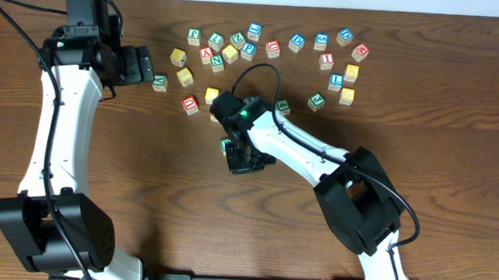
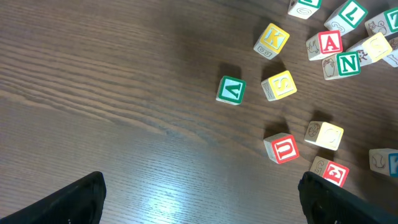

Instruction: Spell out ROBOT

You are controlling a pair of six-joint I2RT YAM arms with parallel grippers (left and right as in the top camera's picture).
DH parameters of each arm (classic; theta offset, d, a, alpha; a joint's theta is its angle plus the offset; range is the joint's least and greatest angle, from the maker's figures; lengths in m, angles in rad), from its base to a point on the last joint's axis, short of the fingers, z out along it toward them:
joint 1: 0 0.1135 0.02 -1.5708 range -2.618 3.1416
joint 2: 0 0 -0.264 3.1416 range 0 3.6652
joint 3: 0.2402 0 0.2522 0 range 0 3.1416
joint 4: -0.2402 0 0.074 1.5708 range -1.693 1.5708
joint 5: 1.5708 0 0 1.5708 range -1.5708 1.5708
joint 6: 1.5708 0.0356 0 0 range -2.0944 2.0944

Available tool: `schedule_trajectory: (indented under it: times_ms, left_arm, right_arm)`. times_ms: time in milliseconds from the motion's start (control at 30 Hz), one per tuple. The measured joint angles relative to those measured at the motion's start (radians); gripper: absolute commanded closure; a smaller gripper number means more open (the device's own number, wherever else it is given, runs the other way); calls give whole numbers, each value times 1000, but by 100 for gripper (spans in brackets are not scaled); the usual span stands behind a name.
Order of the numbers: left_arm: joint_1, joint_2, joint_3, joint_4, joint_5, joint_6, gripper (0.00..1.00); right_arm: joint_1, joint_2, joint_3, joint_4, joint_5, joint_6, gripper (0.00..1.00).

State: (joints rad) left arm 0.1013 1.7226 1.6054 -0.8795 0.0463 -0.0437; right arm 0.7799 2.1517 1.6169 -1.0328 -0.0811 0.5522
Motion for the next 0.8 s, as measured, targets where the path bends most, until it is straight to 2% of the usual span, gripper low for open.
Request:
schedule_trajectory:
  times_ms: [367, 800]
  left_arm:
    - [0, 0, 0, 0, 0, 0, 2]
    - [0, 0, 0, 0, 0, 0, 2]
  right_arm:
    - [-31, 0, 0, 24, 12, -94, 93]
    - [-64, -14, 35, -33, -18, -171, 87]
